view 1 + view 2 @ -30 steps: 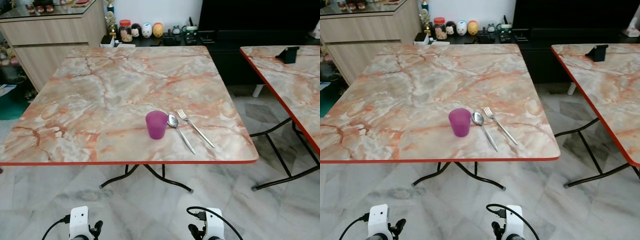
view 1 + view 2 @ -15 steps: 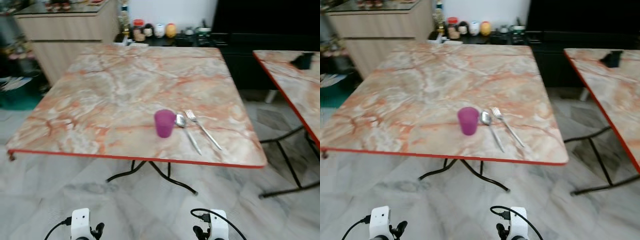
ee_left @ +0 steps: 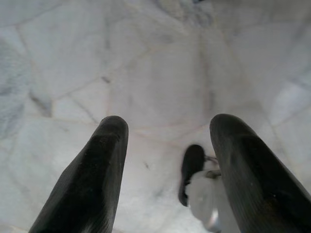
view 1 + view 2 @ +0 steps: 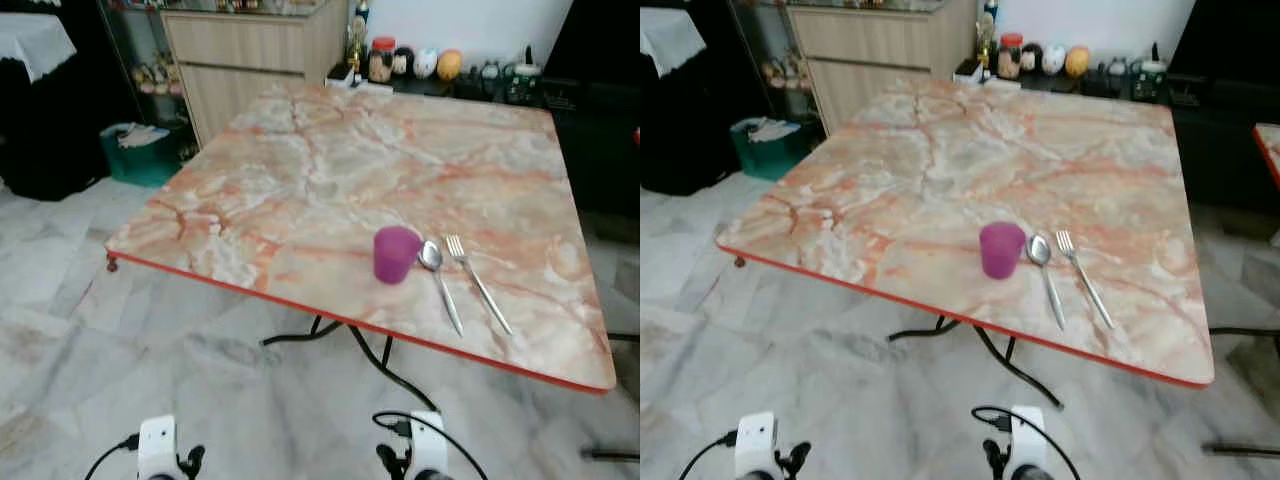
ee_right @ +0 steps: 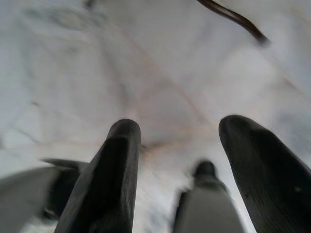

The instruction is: Setting the table

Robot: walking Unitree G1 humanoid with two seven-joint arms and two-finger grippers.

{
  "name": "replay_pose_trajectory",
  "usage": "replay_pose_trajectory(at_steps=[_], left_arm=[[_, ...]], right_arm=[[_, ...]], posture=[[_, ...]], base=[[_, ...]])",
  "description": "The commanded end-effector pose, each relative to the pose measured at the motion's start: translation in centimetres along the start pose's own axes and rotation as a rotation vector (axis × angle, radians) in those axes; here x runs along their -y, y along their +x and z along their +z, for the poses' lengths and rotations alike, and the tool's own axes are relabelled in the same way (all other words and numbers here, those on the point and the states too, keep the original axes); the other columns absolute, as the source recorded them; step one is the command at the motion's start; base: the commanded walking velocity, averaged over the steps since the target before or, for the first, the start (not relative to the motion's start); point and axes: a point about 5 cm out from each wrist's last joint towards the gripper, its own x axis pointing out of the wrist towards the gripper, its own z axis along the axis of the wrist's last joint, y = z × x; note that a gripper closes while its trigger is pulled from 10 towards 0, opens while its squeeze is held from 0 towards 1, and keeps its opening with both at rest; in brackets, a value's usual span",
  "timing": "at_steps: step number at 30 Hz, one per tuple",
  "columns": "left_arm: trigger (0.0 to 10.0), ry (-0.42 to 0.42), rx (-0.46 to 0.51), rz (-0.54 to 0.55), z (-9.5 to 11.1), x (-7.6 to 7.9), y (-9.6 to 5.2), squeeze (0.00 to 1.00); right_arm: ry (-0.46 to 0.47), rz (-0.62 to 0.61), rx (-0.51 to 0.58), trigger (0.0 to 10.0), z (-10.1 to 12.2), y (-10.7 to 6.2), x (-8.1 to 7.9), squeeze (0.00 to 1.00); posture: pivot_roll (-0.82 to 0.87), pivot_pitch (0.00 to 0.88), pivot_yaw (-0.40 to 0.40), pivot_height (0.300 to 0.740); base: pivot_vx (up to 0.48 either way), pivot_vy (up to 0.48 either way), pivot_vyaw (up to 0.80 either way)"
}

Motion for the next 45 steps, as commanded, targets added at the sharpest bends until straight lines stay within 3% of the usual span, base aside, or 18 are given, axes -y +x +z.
replay_pose_trajectory(at_steps=[1, 24, 36, 37, 38, 39, 43, 45], left_arm=[[10.0, -0.005, -0.016, 0.005, -0.5, -0.2, -0.1, 0.00], [10.0, 0.020, -0.037, -0.019, -1.1, 0.4, -0.2, 0.00], [10.0, 0.032, -0.041, -0.027, -1.2, 0.6, -0.3, 0.00], [10.0, 0.033, -0.039, -0.029, -1.2, 0.6, -0.2, 0.00], [10.0, 0.033, -0.039, -0.029, -1.2, 0.6, -0.2, 0.00], [10.0, 0.035, -0.036, -0.030, -1.0, 0.7, -0.2, 0.00], [10.0, 0.036, -0.030, -0.032, -0.8, 0.8, -0.1, 0.00], [10.0, 0.033, -0.027, -0.033, -0.7, 0.9, -0.1, 0.00]], right_arm=[[-0.004, 0.000, 0.032, 10.0, 0.5, 0.1, -0.1, 0.00], [-0.149, -0.008, 0.167, 10.0, 1.8, -0.2, 0.1, 0.00], [-0.123, -0.035, 0.188, 10.0, 1.6, -0.3, 0.2, 0.00], [-0.146, -0.015, 0.356, 10.0, 3.4, -0.9, 1.0, 0.00], [-0.146, -0.015, 0.356, 10.0, 3.4, -0.9, 1.0, 0.00], [-0.210, 0.018, 0.575, 10.0, 5.7, -2.4, 1.7, 0.00], [-0.294, 0.013, 0.677, 10.0, 7.1, -3.1, 1.2, 0.00], [-0.267, 0.012, 0.668, 10.0, 7.4, -2.8, 1.2, 0.00]], posture=[[-0.02, 0.000, 0.007, 0.719], [-0.05, 0.000, -0.001, 0.719], [-0.06, 0.000, 0.005, 0.719], [-0.06, 0.000, 0.005, 0.719], [-0.06, 0.000, 0.005, 0.719], [-0.06, 0.000, 0.004, 0.719], [-0.06, 0.000, 0.004, 0.719], [-0.05, 0.000, 0.003, 0.719]], base=[[0.000, 0.000, 0.00], [0.000, 0.000, 0.00], [0.000, 0.000, 0.00], [0.000, 0.000, 0.00], [0.000, 0.000, 0.00], [0.000, 0.000, 0.00], [0.000, 0.000, 0.00], [0.000, 0.000, 0.00]])
